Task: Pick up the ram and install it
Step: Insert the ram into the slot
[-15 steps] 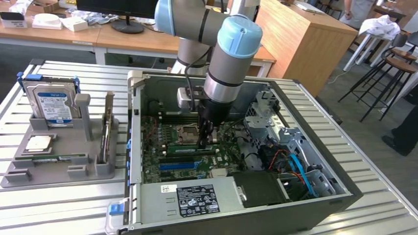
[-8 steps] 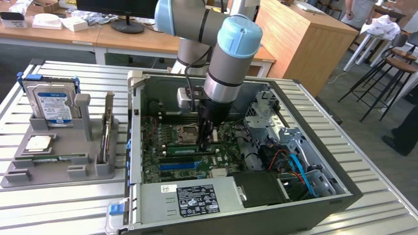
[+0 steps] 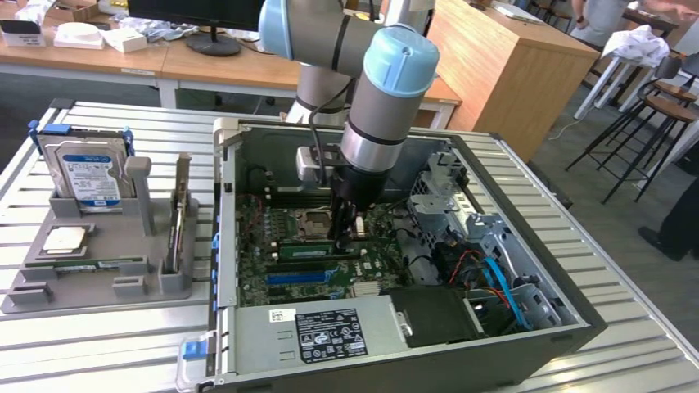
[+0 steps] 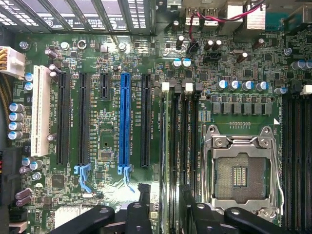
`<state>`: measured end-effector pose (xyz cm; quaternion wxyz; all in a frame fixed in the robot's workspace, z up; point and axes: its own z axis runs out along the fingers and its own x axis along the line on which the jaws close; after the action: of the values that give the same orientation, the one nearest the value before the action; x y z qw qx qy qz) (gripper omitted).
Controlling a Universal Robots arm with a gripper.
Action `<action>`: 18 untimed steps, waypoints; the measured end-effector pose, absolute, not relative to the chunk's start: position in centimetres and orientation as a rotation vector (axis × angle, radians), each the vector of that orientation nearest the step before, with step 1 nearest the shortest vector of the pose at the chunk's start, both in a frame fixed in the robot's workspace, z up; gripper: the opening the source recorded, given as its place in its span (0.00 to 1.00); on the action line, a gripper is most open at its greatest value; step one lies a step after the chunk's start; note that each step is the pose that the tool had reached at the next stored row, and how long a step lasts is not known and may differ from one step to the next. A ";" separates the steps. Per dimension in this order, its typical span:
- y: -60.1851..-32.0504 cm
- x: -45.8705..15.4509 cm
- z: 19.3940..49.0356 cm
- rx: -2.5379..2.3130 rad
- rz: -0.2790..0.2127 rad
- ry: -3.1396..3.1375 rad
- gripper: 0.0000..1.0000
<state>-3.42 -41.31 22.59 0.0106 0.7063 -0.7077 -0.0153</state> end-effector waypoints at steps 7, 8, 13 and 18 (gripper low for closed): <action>-41.3 -3.4 23.8 2.204 -0.048 -2.209 0.37; -41.3 -3.4 24.1 2.204 -0.048 -2.209 0.37; -41.3 -3.4 25.5 2.204 -0.048 -2.209 0.37; -41.3 -3.4 27.1 2.204 -0.048 -2.208 0.37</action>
<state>-3.42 -41.31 27.07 0.0105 0.7063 -0.7077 -0.0154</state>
